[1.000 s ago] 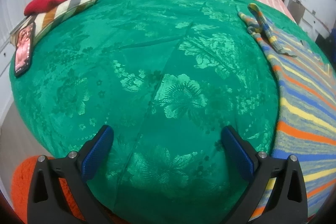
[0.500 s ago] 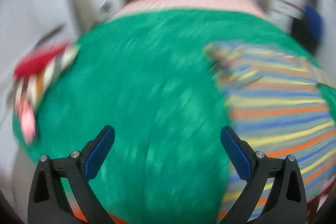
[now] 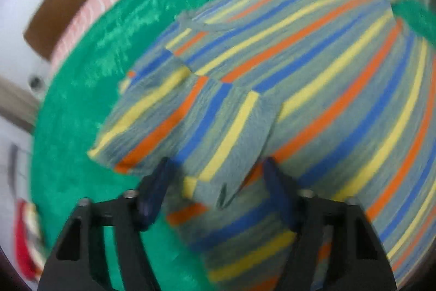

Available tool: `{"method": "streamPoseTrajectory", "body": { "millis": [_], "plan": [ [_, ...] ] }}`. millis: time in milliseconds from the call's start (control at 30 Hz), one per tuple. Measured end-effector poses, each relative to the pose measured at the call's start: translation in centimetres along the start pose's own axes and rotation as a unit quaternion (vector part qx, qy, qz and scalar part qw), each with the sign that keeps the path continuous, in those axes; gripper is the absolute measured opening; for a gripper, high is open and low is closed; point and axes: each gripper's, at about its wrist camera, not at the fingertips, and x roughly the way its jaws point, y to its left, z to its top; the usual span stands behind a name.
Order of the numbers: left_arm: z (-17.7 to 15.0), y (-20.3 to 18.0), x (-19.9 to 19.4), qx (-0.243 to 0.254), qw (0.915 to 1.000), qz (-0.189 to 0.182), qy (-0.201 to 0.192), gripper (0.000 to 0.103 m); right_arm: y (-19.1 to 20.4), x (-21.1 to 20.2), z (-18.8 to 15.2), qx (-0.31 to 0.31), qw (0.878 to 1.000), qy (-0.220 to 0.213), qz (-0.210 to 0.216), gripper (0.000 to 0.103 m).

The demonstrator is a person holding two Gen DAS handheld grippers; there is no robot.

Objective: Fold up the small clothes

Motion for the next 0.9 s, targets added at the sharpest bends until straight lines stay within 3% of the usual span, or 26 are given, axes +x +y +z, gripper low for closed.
{"method": "streamPoseTrajectory", "body": {
  "millis": [33,100,200,267,300,333,400,433,533,667,800,833,900],
  "plan": [
    [0.2,1.1,0.1,-0.037,0.9988,-0.029,0.009,0.003,0.0,0.0,0.0,0.000,1.000,0.000,0.000,0.102],
    [0.1,2.2,-1.5,-0.075,0.9962,-0.043,-0.007,0.002,0.1,0.0,0.0,-0.002,1.000,0.000,0.000,0.102],
    [-1.5,8.0,-6.1,-0.187,0.9784,-0.061,-0.065,0.002,0.1,0.0,0.0,-0.002,1.000,0.000,-0.001,0.102],
    [-4.3,14.4,-9.1,-0.308,0.9437,-0.066,-0.101,0.002,0.1,0.0,0.0,-0.002,1.000,0.000,0.000,0.102],
    [-6.5,17.8,-10.1,-0.373,0.9186,-0.063,-0.114,0.002,0.1,0.1,0.0,-0.002,1.000,0.000,0.000,0.102],
    [-9.1,20.7,-10.5,-0.431,0.8936,-0.048,-0.115,0.002,0.1,0.1,0.0,-0.002,1.000,0.000,-0.001,0.102],
    [-12.5,24.5,-9.7,-0.494,0.8636,-0.016,-0.099,0.002,0.3,0.2,0.0,-0.004,1.000,-0.001,-0.006,0.103],
    [-15.2,26.5,-8.7,-0.535,0.8407,0.000,-0.081,0.001,0.3,0.2,-0.1,-0.005,1.000,-0.001,-0.008,0.103],
    [-19.3,27.9,-5.8,-0.593,0.8033,-0.012,-0.050,0.000,0.7,0.4,-0.1,-0.011,1.000,-0.001,-0.019,0.103],
    [-21.0,26.9,-3.1,-0.610,0.7916,-0.020,-0.027,0.000,0.7,0.4,-0.1,-0.011,1.000,0.000,-0.023,0.103],
    [-22.2,27.1,-2.9,-0.627,0.7759,-0.055,-0.040,0.003,0.9,0.5,-0.2,-0.017,0.999,0.000,-0.030,0.103],
    [-22.8,27.4,-3.6,-0.632,0.7715,-0.055,-0.043,0.007,1.0,0.5,-0.2,-0.018,0.999,0.000,-0.031,0.103],
    [-23.6,27.7,-4.6,-0.635,0.7672,-0.069,-0.063,0.028,1.0,0.5,-0.3,-0.018,0.999,0.000,-0.031,0.103]
  ]
}}
